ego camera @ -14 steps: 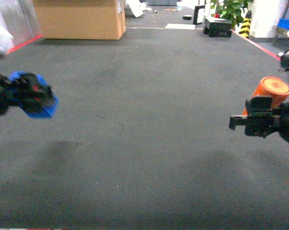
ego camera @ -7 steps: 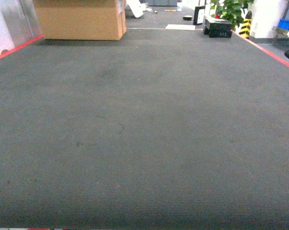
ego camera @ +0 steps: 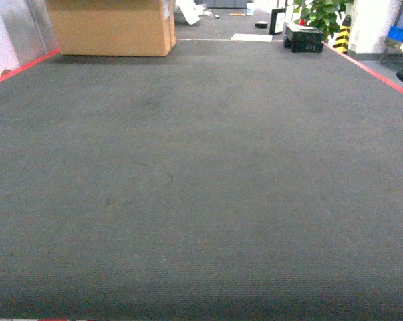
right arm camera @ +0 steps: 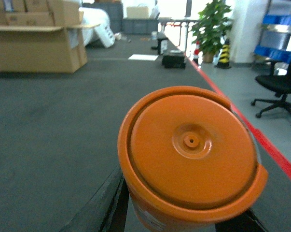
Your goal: Sort blue parts and orange caps into right shelf containers
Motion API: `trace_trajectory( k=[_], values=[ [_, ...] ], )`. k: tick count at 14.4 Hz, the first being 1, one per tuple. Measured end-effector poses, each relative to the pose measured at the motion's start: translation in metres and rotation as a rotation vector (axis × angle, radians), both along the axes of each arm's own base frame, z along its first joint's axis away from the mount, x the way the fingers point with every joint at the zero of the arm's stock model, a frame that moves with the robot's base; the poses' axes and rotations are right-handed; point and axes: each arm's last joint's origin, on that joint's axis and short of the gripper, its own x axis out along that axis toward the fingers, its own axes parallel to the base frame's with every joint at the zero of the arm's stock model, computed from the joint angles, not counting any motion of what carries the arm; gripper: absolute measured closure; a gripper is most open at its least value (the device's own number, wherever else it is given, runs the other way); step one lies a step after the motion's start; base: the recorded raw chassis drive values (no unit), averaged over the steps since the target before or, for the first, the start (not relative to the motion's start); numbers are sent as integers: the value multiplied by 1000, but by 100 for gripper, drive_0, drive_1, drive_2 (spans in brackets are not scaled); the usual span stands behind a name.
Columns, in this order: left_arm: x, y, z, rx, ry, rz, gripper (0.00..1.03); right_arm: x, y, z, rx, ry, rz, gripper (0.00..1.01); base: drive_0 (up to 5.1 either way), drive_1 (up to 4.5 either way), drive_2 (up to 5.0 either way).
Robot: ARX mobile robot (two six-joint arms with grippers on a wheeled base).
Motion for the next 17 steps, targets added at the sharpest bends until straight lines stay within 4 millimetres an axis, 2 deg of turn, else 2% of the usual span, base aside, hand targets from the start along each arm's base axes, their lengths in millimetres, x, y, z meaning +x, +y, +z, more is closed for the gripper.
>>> trace_trajectory(
  k=[1,3,6,13,15,17],
  values=[
    [-3,3,-6,4,67,-80,59,-3,-1,-5,-12,53,59,58,0,0,0],
    [-10,-1,-21,1,102,-188,59,-8,-12,-15,-17,51,59,58,0,0,0],
    [-17,0,-34,0,105,-180,59,-12,-11,-29,-18,63,80,58,0,0,0],
    [-28,0,-50,0,104,-181,59,-21,-11,-42,-19,59,80,58,0,0,0],
    [-29,0,-54,1,81,-179,59,-32,-11,-52,-20,72,82,58,0,0,0],
    [-32,0,-59,-2,100,-181,59,-31,-11,-51,-20,60,80,58,0,0,0]
  ],
)
